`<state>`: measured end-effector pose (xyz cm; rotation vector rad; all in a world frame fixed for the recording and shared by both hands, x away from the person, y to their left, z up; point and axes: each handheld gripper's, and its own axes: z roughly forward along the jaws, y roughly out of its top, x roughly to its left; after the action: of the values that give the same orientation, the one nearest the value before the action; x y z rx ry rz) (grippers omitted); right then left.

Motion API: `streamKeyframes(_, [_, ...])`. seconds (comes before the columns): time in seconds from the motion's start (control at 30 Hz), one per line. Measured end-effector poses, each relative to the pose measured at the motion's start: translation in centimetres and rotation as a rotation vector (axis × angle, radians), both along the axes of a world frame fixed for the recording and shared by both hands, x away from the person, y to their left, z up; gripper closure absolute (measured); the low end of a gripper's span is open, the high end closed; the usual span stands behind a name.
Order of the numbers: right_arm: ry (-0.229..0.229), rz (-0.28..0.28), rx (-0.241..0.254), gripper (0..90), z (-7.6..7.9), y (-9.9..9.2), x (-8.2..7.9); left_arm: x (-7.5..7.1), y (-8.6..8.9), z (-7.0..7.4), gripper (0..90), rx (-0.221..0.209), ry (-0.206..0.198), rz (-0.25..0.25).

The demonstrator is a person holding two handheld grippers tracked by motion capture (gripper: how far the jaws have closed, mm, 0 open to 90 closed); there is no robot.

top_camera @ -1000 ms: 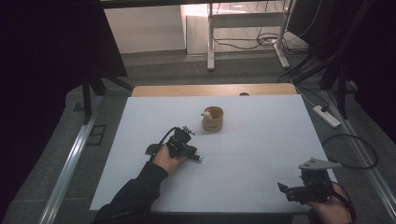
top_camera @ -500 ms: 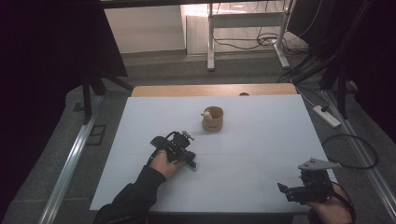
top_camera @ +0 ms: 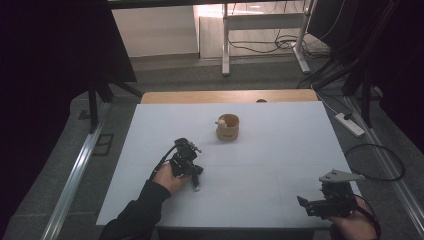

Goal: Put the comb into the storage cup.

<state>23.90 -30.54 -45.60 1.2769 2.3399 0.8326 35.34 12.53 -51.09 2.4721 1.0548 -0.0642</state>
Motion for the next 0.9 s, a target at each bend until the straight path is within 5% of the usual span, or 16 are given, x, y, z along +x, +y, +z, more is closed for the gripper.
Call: streamKeyframes(0.9, [0.004, 0.008, -0.005, 1.9, 0.0, 0.1, 0.0, -0.3, 2.8, -0.1, 87.7, 0.015, 0.033, 0.055])
